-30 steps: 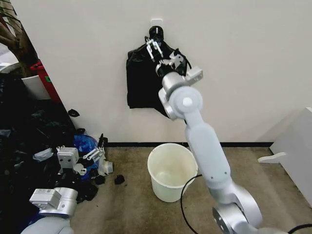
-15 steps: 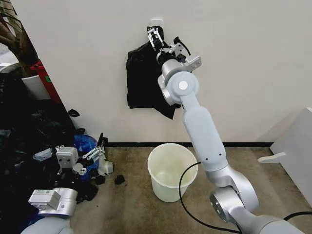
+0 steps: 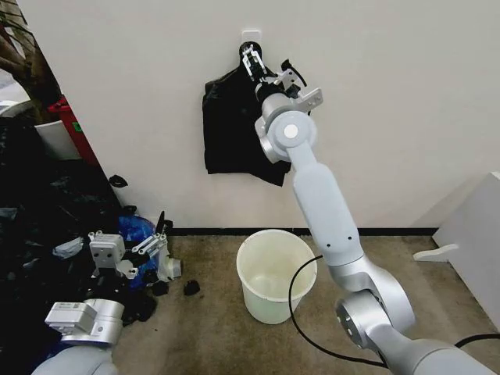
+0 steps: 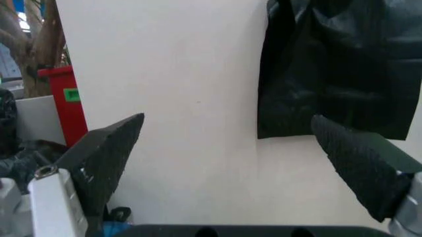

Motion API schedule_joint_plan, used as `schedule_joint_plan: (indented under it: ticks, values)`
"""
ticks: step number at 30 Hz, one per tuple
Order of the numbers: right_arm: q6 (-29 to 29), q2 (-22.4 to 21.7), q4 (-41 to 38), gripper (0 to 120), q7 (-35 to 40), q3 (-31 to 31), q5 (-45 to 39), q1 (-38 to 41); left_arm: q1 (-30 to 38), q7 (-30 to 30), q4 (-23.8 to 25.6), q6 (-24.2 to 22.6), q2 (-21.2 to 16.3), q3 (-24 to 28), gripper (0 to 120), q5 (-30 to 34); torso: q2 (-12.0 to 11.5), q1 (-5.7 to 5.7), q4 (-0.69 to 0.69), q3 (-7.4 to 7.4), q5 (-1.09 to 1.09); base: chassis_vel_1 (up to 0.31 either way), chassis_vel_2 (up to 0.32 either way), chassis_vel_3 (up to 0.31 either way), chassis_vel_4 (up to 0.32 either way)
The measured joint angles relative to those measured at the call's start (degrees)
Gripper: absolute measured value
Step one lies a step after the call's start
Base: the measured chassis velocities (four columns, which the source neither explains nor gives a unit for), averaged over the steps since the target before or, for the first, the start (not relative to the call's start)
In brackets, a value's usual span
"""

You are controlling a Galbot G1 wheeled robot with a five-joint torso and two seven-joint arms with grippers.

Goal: Place the garbage bag over the trash bin.

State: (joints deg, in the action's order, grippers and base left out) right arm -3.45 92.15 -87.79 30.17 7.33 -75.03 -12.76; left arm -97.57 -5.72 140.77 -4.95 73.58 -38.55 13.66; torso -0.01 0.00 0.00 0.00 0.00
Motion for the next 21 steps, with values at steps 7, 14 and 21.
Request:
schedule_joint_plan:
  ticks: [7,14,21]
  values:
    - [0.2,0.0,0.4,88,0.3,-0.1,-0.2,0.8,0.1,0.0,-0.2,0.0,0.1,0.0,100,-0.1,0.0,0.0,0.0,0.0,0.0,0.0,0.0,0.0,0.0]
    - [0.6,0.0,0.6,63,0.4,-0.5,-0.2,0.5,0.4,0.0,-0.4,0.1,0.0,0.0,100,-0.2,0.0,0.0,0.0,0.0,0.0,0.0,0.0,0.0,0.0]
    - [0.7,0.0,0.1,38,0.7,-0.9,-0.2,-0.2,0.7,0.0,-0.7,0.1,-0.1,0.1,100,-0.2,0.0,0.0,0.0,0.0,0.0,0.0,0.0,0.0,0.0]
